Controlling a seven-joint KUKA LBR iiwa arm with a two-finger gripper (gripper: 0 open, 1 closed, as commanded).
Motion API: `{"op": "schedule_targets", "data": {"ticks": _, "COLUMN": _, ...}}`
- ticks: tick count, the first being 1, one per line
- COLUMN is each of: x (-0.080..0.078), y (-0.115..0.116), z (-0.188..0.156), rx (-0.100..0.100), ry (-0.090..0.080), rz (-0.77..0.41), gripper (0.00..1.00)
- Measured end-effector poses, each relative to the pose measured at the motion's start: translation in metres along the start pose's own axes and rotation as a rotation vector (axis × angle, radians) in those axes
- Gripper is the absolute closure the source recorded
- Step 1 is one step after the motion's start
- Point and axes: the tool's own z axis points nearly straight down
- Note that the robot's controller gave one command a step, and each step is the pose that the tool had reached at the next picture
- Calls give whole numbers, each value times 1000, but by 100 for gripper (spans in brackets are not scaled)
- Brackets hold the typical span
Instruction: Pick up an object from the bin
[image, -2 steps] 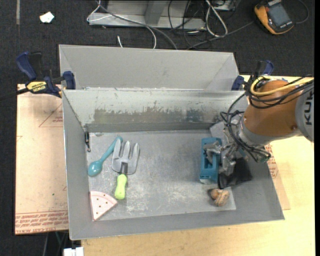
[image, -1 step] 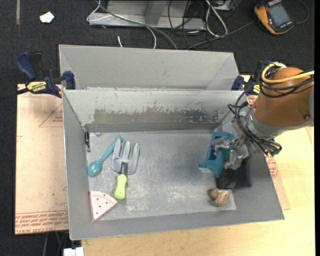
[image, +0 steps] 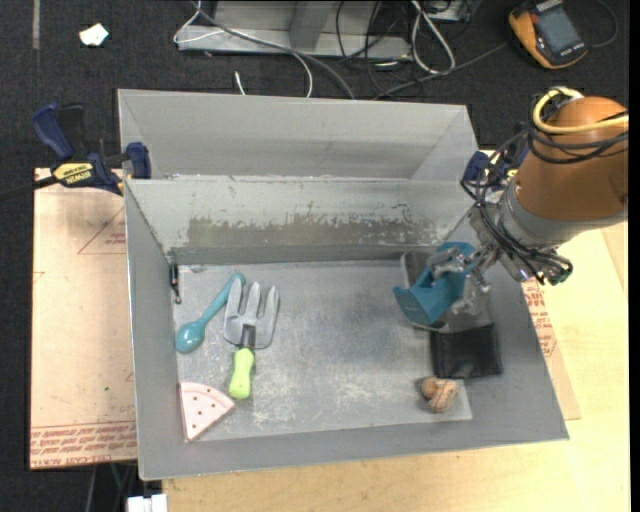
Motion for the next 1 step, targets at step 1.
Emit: {"op": "schedule_targets", "data": {"ticks": 1, "x": -4, "y": -1, "z": -65, "rx": -3, "ry": 4, "rz": 6, "gripper": 100}}
